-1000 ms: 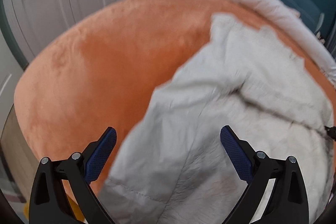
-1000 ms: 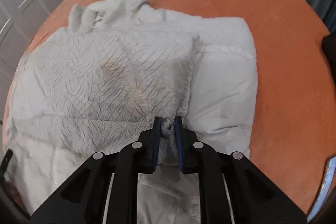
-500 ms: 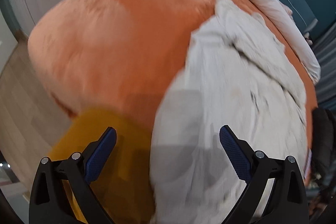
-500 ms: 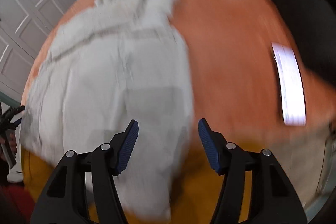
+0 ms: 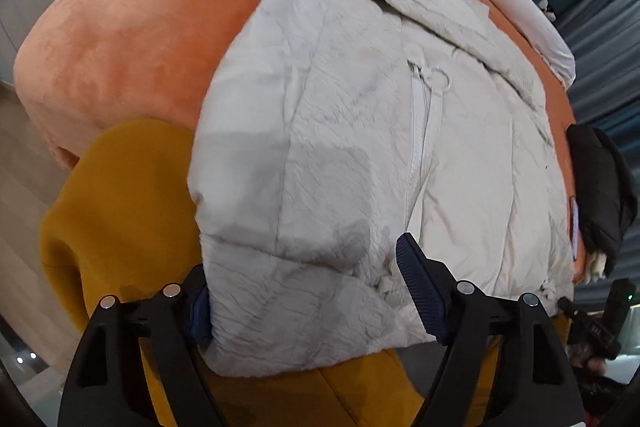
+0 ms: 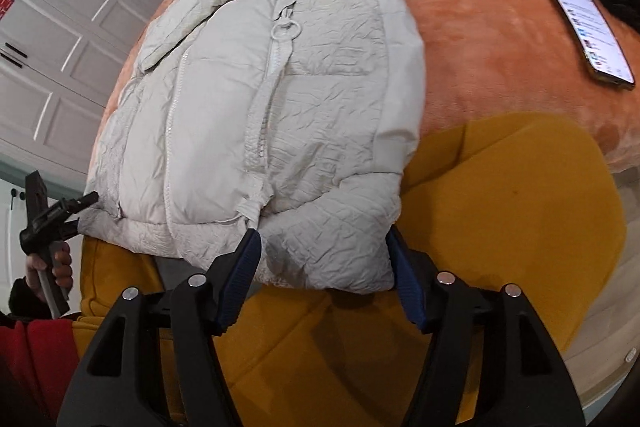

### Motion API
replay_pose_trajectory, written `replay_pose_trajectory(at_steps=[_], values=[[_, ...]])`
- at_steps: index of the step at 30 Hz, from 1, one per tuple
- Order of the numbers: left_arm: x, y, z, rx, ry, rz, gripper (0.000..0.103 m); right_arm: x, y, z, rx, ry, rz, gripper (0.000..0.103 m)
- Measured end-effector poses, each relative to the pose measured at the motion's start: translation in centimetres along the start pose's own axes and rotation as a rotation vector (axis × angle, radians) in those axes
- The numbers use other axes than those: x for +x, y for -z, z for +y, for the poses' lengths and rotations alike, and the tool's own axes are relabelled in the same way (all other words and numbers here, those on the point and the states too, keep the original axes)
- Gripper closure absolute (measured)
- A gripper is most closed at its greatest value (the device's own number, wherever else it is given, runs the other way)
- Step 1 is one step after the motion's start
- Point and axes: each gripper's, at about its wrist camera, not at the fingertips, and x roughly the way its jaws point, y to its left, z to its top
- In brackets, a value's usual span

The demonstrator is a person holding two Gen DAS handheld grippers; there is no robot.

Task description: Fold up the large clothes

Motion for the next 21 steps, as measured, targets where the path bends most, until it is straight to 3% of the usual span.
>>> replay_pose_trajectory(at_steps=[2, 5, 7, 9, 17, 21], values=[[-0.3, 0.3, -0.3, 0.023, 0.004, -0.01, 0.032, -0.2, 0.1, -0.1, -0.005, -0.001, 0.008, 0.049], [-0.9, 0.7, -0.1, 0.023, 0.006, -0.037, 0.05, -0.2, 0.3, -0.1, -0.015, -0.017, 0.015, 0.07], [-1.3, 0.8, 0.1, 0.03, 0.006, -0.054, 0.079, -0.6, 0.4, 0.2, -0.031, -0.028, 0.002, 0.085], [-2.2, 0.9, 0.2, 0.042, 0.009, -0.08, 0.095, -1.5, 0.5, 1.0, -0.056, -0.046, -0.033, 0.089], [-9.7, 1.6, -2.8, 0.159, 0.134, -0.231, 0.1, -9.3, 0.2, 3.5, -0.147, -0.127, -0.184, 0.093], [-15.6, 1.1, -5.1, 0.196, 0.238, -0.382, 0.1, -15.2, 0.1, 4.9, -0.205, -0.157, -0.304, 0.093]])
